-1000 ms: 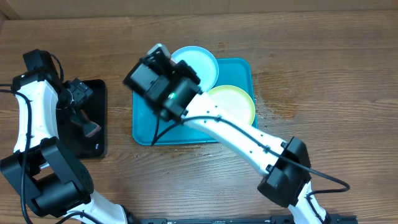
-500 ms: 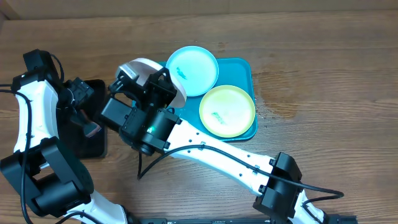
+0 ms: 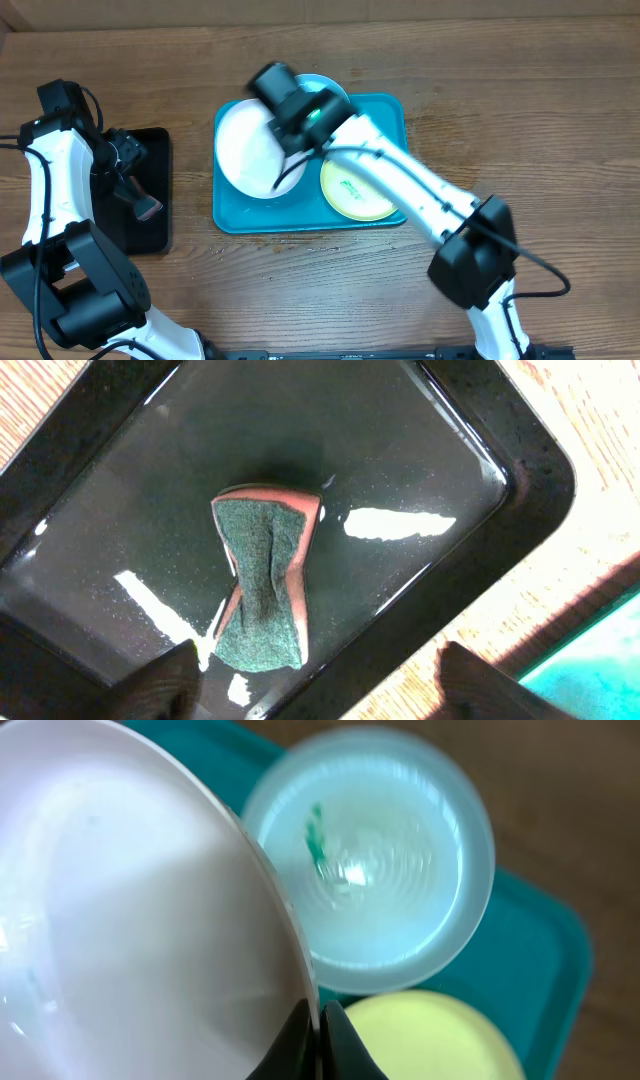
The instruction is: Clean dirty plates on tray and stack at the side
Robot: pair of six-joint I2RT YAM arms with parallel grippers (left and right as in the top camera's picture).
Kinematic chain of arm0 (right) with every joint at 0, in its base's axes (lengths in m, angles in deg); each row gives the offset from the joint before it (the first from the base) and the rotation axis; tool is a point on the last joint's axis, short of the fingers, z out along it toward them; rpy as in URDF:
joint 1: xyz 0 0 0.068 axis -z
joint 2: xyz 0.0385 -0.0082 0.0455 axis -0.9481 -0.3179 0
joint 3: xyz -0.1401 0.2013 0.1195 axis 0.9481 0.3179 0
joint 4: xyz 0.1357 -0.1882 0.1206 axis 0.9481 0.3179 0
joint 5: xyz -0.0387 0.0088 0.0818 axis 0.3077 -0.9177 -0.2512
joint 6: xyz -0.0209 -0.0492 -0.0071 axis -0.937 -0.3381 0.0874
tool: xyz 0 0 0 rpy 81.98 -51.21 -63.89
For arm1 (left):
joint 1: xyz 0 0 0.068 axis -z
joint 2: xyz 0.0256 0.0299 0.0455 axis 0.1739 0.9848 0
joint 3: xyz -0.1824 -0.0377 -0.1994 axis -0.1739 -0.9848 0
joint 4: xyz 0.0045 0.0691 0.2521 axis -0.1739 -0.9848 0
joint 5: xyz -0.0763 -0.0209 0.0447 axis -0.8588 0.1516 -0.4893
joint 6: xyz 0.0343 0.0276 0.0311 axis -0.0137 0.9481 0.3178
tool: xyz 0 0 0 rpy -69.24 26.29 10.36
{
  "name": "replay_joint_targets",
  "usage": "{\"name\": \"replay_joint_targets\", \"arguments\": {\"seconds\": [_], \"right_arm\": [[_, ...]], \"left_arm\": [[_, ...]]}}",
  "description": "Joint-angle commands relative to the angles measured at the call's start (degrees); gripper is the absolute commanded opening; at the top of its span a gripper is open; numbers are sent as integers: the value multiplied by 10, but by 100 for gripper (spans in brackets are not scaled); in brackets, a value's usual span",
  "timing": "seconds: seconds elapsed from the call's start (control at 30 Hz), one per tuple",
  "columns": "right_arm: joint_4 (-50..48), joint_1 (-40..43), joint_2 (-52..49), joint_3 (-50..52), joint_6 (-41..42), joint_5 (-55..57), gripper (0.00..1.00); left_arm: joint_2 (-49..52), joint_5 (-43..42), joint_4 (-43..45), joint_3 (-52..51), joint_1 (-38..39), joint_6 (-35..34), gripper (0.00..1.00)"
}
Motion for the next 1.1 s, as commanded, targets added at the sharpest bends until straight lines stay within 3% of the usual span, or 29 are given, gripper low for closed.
{"name": "replay_joint_targets", "arguments": {"seconds": [0.0, 0.1, 0.17, 0.23, 0.4, 1.07], "right_arm": [[-7, 46, 18, 50, 103, -206, 4], [-33, 64, 18, 101, 111, -280, 4], [-62, 65, 18, 136, 111, -297, 4], [-97, 62, 18, 170, 114, -296, 4], [-170, 59, 18, 233, 180, -258, 4], [-211, 59, -20, 253, 185, -235, 4]], "left_arm": [[-7, 9, 9, -9, -3, -3, 66], [-5, 31, 31, -36, -3, -3, 65], [-5, 35, 53, -59, -3, -3, 69], [-5, 34, 68, -76, -3, -3, 74], [-5, 40, 95, -109, -3, -3, 74], [-2, 61, 150, -150, -4, -3, 74]]}}
